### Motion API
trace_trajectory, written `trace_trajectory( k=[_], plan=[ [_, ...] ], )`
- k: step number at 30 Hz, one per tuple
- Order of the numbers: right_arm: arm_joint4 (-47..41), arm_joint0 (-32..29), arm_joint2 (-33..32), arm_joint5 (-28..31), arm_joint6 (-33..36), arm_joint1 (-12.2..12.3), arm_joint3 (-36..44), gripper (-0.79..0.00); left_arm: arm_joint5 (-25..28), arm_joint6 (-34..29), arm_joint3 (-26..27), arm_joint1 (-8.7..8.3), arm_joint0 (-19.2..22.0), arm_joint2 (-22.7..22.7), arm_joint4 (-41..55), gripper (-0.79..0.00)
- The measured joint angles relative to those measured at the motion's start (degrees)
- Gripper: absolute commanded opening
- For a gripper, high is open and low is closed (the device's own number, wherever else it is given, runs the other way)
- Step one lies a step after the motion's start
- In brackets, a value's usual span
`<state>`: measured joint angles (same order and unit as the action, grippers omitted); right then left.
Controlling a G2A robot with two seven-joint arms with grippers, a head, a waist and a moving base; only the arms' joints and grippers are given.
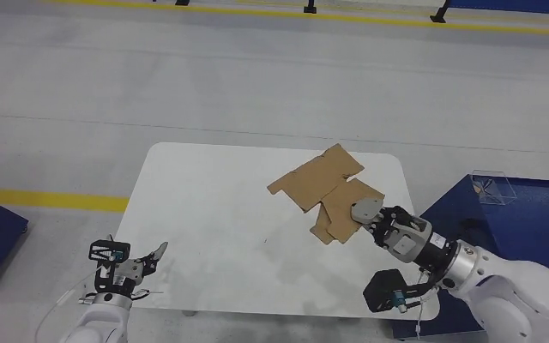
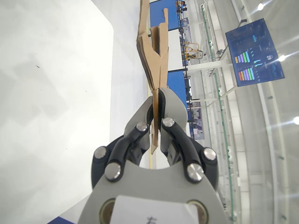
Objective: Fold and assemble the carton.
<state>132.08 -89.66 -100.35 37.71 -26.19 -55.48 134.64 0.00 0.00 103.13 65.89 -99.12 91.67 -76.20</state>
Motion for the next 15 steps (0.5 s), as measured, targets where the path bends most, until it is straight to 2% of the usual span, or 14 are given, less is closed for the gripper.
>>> trace_trajectory(
  k=[2,4,7,10,11,15],
  plan=[
    [1.52,-1.77,-0.29,-3.03,-2.22,0.06,0.0,-0.785,0.0,0.0,0.0,0.0,0.0,0.0,0.0,0.0],
    [-0.75,-2.3,-1.28,-3.59,-3.58,0.05,0.0,-0.785,0.0,0.0,0.0,0.0,0.0,0.0,0.0,0.0],
    [-11.37,-1.71,-5.19,-0.11,-4.2,-0.17,0.0,-0.785,0.0,0.0,0.0,0.0,0.0,0.0,0.0,0.0],
    [-27.98,-0.84,-10.54,7.06,-2.75,-0.42,-0.16,-0.785,0.0,0.0,0.0,0.0,0.0,0.0,0.0,0.0],
    [-36.02,-0.82,-12.44,10.42,-1.79,-0.51,-1.17,-0.785,0.0,0.0,0.0,0.0,0.0,0.0,0.0,0.0],
    [-64.82,-0.67,-14.6,20.14,3.63,0.19,-7.43,-0.785,0.0,0.0,0.0,0.0,0.0,0.0,0.0,0.0]
  ],
)
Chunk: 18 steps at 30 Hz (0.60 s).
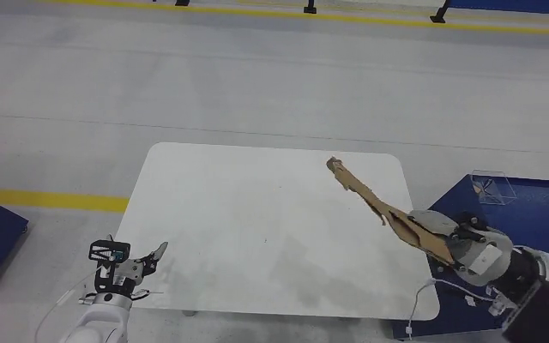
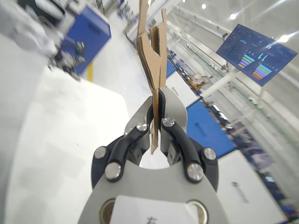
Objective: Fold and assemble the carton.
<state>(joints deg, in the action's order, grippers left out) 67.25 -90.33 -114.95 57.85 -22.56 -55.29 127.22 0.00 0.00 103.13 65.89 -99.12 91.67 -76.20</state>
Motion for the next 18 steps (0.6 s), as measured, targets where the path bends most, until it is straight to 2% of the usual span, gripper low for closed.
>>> trace_trajectory(
  k=[3,6,11,14,18],
  plan=[
    [-20.74,0.15,3.93,0.25,9.8,2.22,-2.21,-0.785,0.0,0.0,0.0,0.0,0.0,0.0,0.0,0.0],
    [-41.81,1.31,10.39,0.14,23.34,5.16,-4.27,-0.785,0.0,0.0,0.0,0.0,0.0,0.0,0.0,0.0],
    [-75.19,4.03,22.9,-0.23,49.99,9.27,-10.92,-0.785,0.0,0.0,0.0,0.0,0.0,0.0,0.0,0.0],
    [-91.79,5.65,30.52,-3.25,63.7,10.46,-13.61,-0.785,0.0,0.0,0.0,0.0,0.0,0.0,0.0,0.0],
    [-105.54,8.41,36.17,-6.22,74.71,10.71,-16.59,-0.785,0.0,0.0,0.0,0.0,0.0,0.0,0.0,0.0]
  ],
)
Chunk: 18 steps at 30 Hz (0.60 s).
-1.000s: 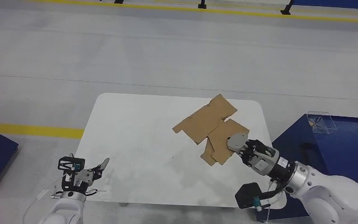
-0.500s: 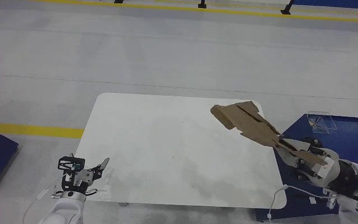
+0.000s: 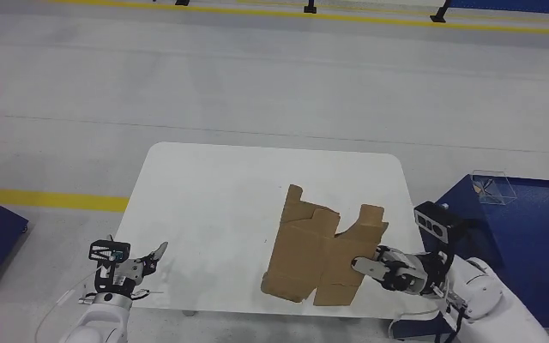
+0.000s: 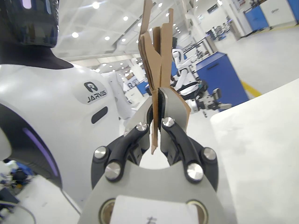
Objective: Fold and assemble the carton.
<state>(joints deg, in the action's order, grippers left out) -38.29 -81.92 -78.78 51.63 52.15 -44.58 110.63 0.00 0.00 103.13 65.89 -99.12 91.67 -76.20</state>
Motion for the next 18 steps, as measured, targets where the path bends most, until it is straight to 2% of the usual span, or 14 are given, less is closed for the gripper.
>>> trace_trajectory(
  k=[2,13,16,18],
  plan=[
    [-2.3,0.96,0.8,-1.17,1.76,0.0,-0.05,-0.785,0.0,0.0,0.0,0.0,0.0,0.0,0.0,0.0],
    [-3.18,0.89,0.44,-2.24,0.64,-0.06,1.53,-0.785,0.0,0.0,0.0,0.0,0.0,0.0,0.0,0.0],
    [-12.09,0.49,-1.63,-4.97,-1.47,-0.1,6.49,-0.785,0.0,0.0,0.0,0.0,0.0,0.0,0.0,0.0],
    [-22.35,-0.34,-2.91,-7.75,-0.7,-0.15,8.91,-0.785,0.0,0.0,0.0,0.0,0.0,0.0,0.0,0.0]
  ],
)
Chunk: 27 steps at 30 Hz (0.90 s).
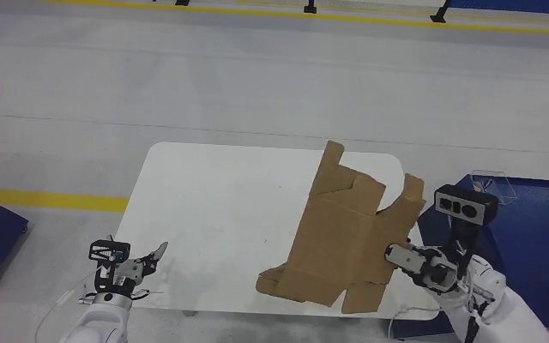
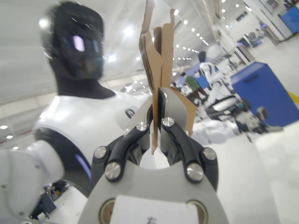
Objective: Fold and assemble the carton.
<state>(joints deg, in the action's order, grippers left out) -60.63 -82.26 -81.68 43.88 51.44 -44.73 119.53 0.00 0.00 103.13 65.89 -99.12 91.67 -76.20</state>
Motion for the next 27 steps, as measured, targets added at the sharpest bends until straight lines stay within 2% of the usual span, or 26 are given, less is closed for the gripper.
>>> trace_trajectory(
  k=[3,5,7,10,17,19,21,23,27],
  plan=[
    [-21.01,-1.4,0.02,-8.94,4.43,-0.49,2.13,-0.785,0.0,0.0,0.0,0.0,0.0,0.0,0.0,0.0],
    [-34.31,-2.15,-0.01,-17.29,7.88,-0.89,0.66,-0.785,0.0,0.0,0.0,0.0,0.0,0.0,0.0,0.0],
    [-42.87,-2.87,0.7,-24.65,8.22,-1.19,-1.02,-0.785,0.0,0.0,0.0,0.0,0.0,0.0,0.0,0.0],
    [-53.21,-4.03,3.76,-36.67,4.24,-1.7,-2.89,-0.785,0.0,0.0,0.0,0.0,0.0,0.0,0.0,0.0],
    [-72.37,-4.94,15.87,-67.6,-13.48,-2.97,-7.42,-0.785,0.0,0.0,0.0,0.0,0.0,0.0,0.0,0.0],
    [-78.49,-4.48,18.16,-73.59,-18.0,-3.31,-8.85,-0.785,0.0,0.0,0.0,0.0,0.0,0.0,0.0,0.0],
    [-83.49,-3.41,19.24,-77.37,-22.37,-3.64,-9.81,-0.785,0.0,0.0,0.0,0.0,0.0,0.0,0.0,0.0],
    [-83.84,-2.32,18.79,-77.34,-23.26,-3.98,-10.0,-0.785,0.0,0.0,0.0,0.0,0.0,0.0,0.0,0.0],
    [-76.46,-0.53,14.53,-72.08,-17.28,-4.49,-9.53,-0.785,0.0,0.0,0.0,0.0,0.0,0.0,0.0,0.0]
  ],
)
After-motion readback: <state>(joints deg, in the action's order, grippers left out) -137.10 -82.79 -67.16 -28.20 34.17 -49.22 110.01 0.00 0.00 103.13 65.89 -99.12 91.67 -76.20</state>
